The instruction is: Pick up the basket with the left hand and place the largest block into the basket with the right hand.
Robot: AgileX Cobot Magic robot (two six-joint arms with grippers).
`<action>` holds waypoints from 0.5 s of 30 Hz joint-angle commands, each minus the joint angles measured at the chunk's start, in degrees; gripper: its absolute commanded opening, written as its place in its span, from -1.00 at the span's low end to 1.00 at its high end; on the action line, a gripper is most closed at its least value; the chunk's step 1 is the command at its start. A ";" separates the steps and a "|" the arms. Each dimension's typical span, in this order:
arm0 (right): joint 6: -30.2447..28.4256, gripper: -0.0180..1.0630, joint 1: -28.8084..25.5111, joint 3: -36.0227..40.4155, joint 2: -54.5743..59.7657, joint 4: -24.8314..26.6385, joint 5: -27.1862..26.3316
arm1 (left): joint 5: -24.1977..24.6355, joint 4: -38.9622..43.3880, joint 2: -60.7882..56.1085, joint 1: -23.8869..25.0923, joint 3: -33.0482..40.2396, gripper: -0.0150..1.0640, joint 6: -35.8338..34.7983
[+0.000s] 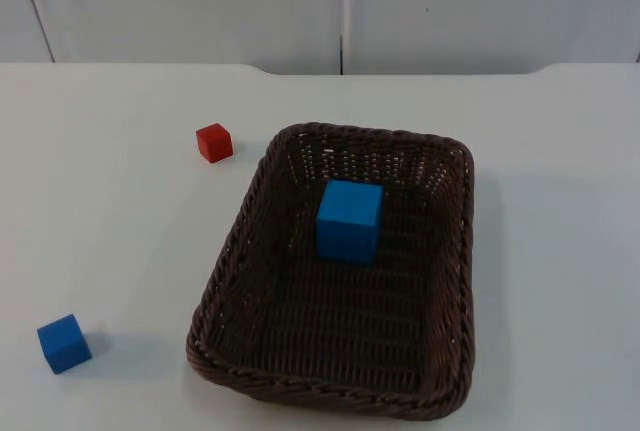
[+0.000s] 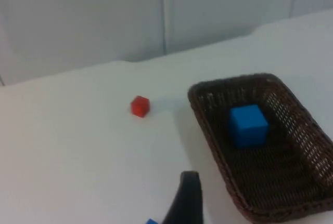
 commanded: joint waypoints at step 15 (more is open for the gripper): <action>8.47 0.55 -0.25 0.10 -13.21 -10.64 15.16 | 6.85 4.29 -4.32 0.06 5.61 0.35 -2.54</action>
